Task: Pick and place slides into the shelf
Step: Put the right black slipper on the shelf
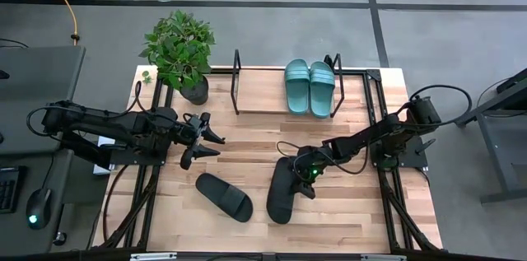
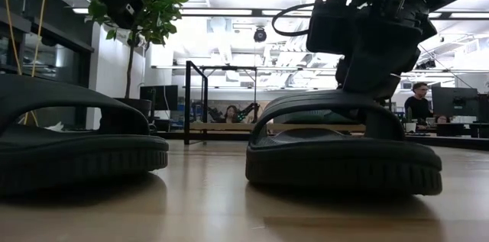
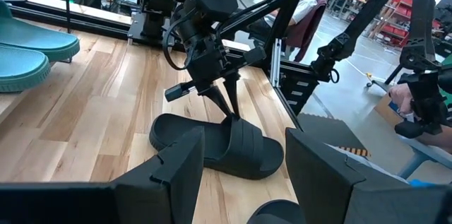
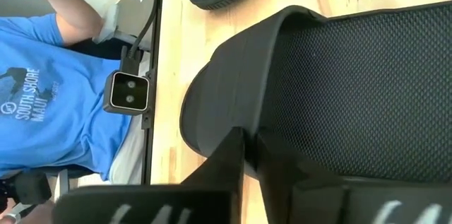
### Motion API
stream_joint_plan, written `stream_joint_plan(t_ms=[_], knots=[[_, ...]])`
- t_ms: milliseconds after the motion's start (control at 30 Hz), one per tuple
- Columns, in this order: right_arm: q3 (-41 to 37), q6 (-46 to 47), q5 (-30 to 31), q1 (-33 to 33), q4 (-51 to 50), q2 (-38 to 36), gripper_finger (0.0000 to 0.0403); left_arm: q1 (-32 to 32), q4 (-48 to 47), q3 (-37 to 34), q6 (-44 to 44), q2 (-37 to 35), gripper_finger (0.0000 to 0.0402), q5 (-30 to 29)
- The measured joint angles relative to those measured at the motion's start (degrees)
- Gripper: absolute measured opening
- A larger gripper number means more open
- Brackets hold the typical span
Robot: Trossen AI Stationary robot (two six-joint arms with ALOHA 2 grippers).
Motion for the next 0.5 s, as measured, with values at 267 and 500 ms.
stream_joint_plan(t_ms=[267, 500], knots=[[0.0, -1.48, -0.37, -0.17, -0.11, 0.0, 0.0002, 0.0, -0.04, 0.0, 0.06, 0.0, 0.0184, -0.02], [0.0, -2.54, -0.96, -0.87, -0.24, 0.0, 0.0001, 0.01, -0.06, 0.0, 0.18, 0.0, 0.0184, -0.02]])
